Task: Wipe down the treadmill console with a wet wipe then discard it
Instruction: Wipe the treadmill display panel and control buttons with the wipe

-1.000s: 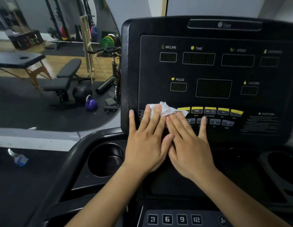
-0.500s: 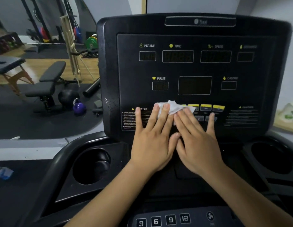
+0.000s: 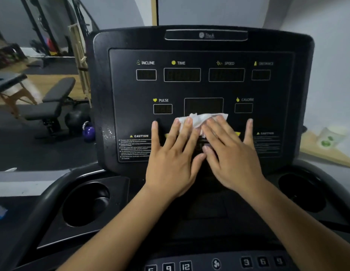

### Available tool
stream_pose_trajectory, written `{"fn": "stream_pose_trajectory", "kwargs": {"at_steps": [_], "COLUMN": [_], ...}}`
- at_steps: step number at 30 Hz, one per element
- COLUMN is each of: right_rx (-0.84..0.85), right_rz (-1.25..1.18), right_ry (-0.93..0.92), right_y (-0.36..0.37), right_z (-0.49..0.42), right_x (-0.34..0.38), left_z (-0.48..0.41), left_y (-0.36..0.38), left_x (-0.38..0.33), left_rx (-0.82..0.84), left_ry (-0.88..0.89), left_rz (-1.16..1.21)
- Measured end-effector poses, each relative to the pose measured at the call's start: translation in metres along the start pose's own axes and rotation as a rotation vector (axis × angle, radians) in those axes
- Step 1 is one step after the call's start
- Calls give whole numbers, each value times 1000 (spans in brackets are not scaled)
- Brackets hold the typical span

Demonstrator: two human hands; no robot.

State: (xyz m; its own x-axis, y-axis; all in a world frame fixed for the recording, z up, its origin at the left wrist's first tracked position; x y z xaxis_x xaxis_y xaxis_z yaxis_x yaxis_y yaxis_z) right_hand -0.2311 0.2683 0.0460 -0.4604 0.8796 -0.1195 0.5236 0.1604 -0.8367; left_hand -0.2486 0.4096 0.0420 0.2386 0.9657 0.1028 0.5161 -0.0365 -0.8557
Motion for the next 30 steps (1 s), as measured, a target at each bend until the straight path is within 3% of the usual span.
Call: {"fn": "stream_pose_trajectory", "kwargs": {"at_steps": [8, 17, 23, 30], "right_rx": [48, 6, 20, -32], "right_rz": [-13, -25, 10, -20], "right_ry": [-20, 48, -52, 77], "right_y": [13, -1, -1, -11], "right_z": [61, 37, 60, 50], "right_x": [-28, -60, -82, -103], "left_z": [12, -24, -18, -55], "left_y": [12, 6, 14, 6], "left_x": [-51, -79, -100, -125], "left_rx": [40, -14, -3, -10], "left_ry": [26, -19, 49, -17], "left_rz": [29, 27, -31, 41]}}
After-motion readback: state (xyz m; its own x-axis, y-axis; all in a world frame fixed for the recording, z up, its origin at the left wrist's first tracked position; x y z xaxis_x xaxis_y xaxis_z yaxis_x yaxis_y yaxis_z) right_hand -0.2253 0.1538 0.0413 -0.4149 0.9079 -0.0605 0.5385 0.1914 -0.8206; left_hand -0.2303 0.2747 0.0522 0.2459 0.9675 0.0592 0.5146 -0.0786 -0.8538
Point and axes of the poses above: each hand's wrist, its own z-axis away from the middle knuckle, its own y-axis out of the palm, x = y × z, the point moved 5 cm from there along -z, towards the middle knuckle, and after that the axes turned 5 degrees about -y, right-handed, at the moved point
